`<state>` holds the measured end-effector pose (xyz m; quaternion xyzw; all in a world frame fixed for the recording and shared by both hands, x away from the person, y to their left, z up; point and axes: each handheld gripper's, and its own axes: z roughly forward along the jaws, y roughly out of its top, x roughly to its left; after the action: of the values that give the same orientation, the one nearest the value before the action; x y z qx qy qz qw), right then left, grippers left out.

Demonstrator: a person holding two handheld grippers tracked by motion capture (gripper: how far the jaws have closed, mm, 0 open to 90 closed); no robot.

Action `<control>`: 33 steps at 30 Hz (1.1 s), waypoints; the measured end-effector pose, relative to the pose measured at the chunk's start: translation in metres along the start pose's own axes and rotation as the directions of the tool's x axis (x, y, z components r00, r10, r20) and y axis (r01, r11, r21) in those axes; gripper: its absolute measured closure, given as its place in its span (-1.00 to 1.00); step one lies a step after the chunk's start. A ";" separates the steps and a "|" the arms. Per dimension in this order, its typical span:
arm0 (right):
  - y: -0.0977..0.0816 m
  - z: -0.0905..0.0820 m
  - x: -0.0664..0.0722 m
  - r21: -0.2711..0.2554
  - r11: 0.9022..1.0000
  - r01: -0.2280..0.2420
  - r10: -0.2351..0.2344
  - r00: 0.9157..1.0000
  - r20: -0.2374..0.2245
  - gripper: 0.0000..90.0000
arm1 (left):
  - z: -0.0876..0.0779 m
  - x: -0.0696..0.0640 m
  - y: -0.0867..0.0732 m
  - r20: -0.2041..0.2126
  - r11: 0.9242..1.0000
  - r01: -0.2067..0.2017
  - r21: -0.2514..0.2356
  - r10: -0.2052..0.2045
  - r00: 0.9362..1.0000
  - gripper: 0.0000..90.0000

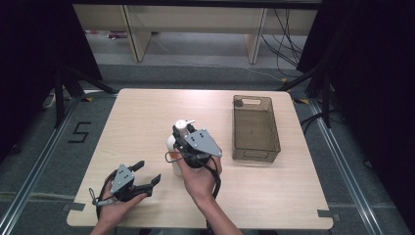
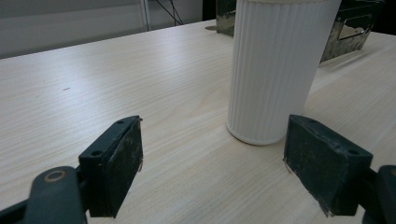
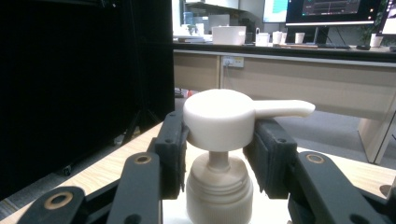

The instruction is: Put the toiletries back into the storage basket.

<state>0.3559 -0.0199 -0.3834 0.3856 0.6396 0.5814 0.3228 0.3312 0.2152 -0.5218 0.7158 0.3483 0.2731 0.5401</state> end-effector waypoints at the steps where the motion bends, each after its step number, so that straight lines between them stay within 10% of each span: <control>1: 0.001 -0.001 -0.002 0.007 1.000 0.000 0.000 1.000 -0.001 0.33 | 0.002 0.001 0.000 0.013 1.000 -0.013 -0.019 0.013 1.000 -0.58; 33: 0.034 -0.051 -0.057 -0.072 0.997 -0.015 0.021 0.996 0.085 0.34 | 0.000 -0.001 0.000 -0.007 1.000 -0.003 0.001 0.003 1.000 -0.58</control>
<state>0.3441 -0.0943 -0.3456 0.4043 0.6004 0.5897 0.3583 0.3306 0.2143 -0.5219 0.7156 0.3494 0.2763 0.5380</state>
